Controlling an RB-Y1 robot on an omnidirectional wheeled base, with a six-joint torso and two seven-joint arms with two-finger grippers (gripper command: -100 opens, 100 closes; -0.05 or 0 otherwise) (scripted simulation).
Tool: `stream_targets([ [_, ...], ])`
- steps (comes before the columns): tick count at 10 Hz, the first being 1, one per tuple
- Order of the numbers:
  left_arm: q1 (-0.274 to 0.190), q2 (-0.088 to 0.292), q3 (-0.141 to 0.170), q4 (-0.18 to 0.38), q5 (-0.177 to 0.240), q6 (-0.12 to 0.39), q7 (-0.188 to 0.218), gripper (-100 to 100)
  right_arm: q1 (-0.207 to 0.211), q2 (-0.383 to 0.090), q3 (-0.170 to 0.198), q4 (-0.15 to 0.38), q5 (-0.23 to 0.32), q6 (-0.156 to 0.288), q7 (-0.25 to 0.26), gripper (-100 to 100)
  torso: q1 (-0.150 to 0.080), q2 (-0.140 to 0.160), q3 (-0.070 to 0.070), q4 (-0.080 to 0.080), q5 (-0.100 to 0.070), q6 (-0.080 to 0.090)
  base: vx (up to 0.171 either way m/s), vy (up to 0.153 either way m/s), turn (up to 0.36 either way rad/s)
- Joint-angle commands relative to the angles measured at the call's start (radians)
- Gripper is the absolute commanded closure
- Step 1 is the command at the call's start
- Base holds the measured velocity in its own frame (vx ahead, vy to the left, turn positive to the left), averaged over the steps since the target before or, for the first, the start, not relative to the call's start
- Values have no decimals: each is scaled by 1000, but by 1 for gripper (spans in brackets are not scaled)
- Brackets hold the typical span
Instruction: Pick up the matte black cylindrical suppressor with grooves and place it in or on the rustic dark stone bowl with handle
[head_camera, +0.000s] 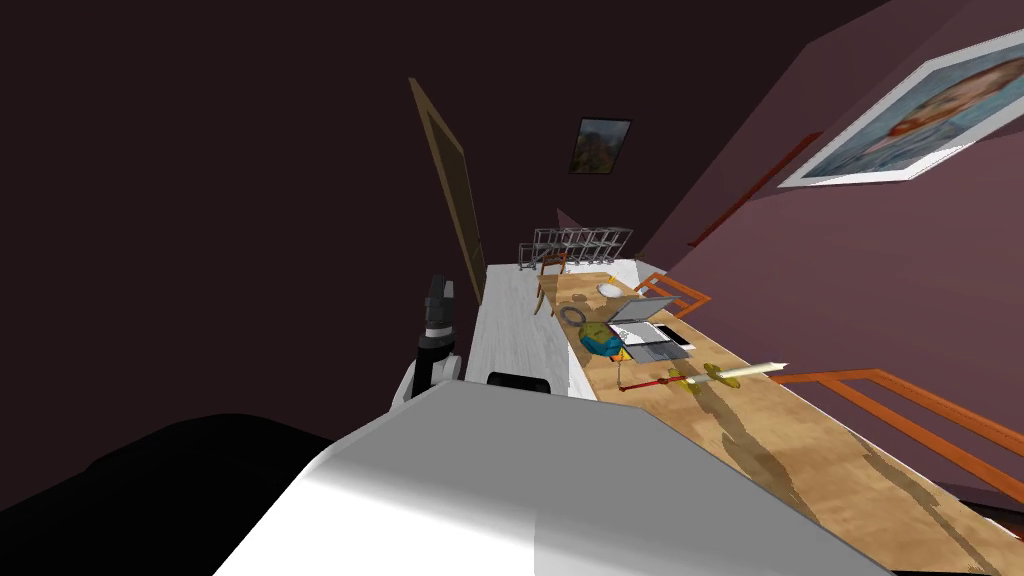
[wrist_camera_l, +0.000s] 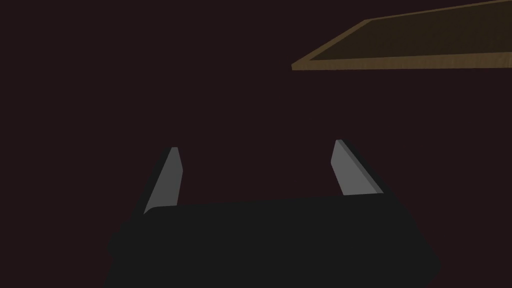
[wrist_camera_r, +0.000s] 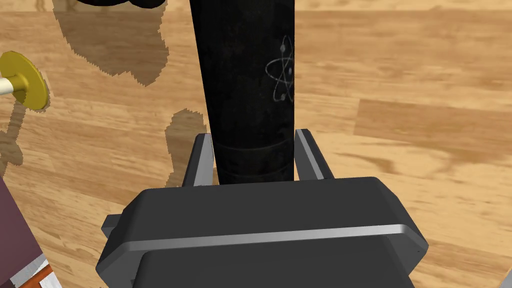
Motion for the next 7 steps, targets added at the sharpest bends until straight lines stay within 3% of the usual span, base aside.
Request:
stream_targets([
  [1,0,0,0,0,0,0,0,0,-2,-3,-2,-4,-14,-8,-19,100,0,0,0,0,0,0,-179,-138,87],
  [3,0,0,0,0,0,0,0,0,-10,-9,-4,-2,-29,-25,-36,100,6,-1,0,0,0,0,-172,-80,64],
  [7,0,0,0,0,0,0,0,0,-45,-40,-8,32,-70,-99,-84,100,6,0,0,0,1,0,-220,-111,89],
])
